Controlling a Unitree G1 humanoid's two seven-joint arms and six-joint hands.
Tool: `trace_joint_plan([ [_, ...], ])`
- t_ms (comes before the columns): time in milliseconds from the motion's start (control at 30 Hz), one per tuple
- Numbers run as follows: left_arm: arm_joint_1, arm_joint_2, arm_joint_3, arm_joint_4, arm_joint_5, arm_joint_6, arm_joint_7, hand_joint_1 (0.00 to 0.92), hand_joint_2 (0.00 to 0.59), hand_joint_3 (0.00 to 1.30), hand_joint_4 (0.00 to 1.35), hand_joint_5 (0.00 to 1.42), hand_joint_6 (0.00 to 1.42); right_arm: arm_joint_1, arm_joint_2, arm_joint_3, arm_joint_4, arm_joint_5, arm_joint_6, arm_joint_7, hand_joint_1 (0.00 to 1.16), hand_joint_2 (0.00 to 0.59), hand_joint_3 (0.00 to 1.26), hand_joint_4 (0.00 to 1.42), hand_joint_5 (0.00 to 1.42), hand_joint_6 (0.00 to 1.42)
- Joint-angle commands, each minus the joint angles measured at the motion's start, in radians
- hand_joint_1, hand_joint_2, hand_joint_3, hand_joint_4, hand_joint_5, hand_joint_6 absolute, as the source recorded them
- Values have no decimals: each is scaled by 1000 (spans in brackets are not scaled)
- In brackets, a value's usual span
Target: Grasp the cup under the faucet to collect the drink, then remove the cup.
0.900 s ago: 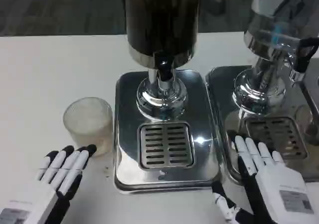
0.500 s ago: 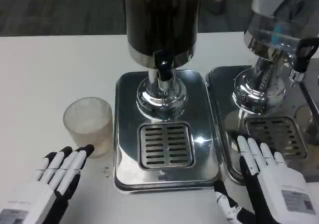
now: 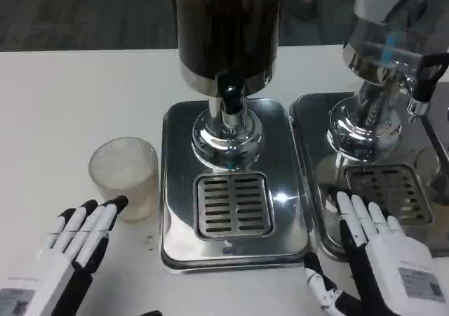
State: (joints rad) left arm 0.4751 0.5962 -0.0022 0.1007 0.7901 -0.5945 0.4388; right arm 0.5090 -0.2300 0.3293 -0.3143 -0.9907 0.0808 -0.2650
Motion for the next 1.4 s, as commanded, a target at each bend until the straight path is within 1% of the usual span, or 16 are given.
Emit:
trace_joint_plan([
  [33, -4, 21, 14, 9, -21, -8, 2, 0, 41, 0, 0, 0, 0, -6, 6, -3, -11, 7, 13, 8, 350, 464, 3, 0, 0, 15],
  [167, -8, 26, 20, 10, -29, -21, 6, 0, 34, 0, 0, 0, 0, -6, 12, -4, -13, 9, 17, 10, 351, 464, 3, 0, 0, 18],
  [300, -13, 24, 31, 10, -48, -36, 11, 0, 30, 0, 0, 0, 0, -5, 15, -4, -12, 13, 17, 14, 352, 464, 5, 0, 0, 25],
  [433, -19, 11, 58, 5, -87, -64, 23, 0, 30, 0, 0, 0, 1, -7, 16, -6, -10, 20, 16, 18, 354, 465, 12, 0, 0, 40],
  [533, -34, -2, 80, 13, -143, -85, 19, 0, 33, 0, 0, 0, 38, -9, 16, -7, -10, 25, 17, 21, 357, 469, 13, 0, 0, 42],
  [700, -79, -15, 102, 43, -228, -90, -15, 0, 30, 0, 0, 0, 67, -14, 18, -6, -9, 31, 16, 23, 362, 478, 21, 0, 0, 55],
  [867, -124, -26, 119, 73, -285, -84, -47, 0, 27, 0, 0, 0, 107, -18, 20, -3, -7, 36, 16, 21, 364, 479, 23, 0, 0, 59],
  [1033, -178, -38, 118, 111, -352, -72, -104, 26, 22, 0, 0, 8, 157, -20, 23, -1, -2, 41, 16, 18, 366, 479, 27, 0, 0, 62],
  [1200, -216, -51, 116, 134, -391, -63, -146, 58, 12, 0, 0, 38, 200, -20, 15, -4, -1, 51, 9, 23, 368, 479, 34, 0, 0, 75],
  [1400, -267, -48, 106, 176, -442, -57, -230, 83, 7, 0, 0, 77, 236, -29, 7, -6, 1, 65, 4, 29, 369, 475, 41, 0, 0, 77],
])
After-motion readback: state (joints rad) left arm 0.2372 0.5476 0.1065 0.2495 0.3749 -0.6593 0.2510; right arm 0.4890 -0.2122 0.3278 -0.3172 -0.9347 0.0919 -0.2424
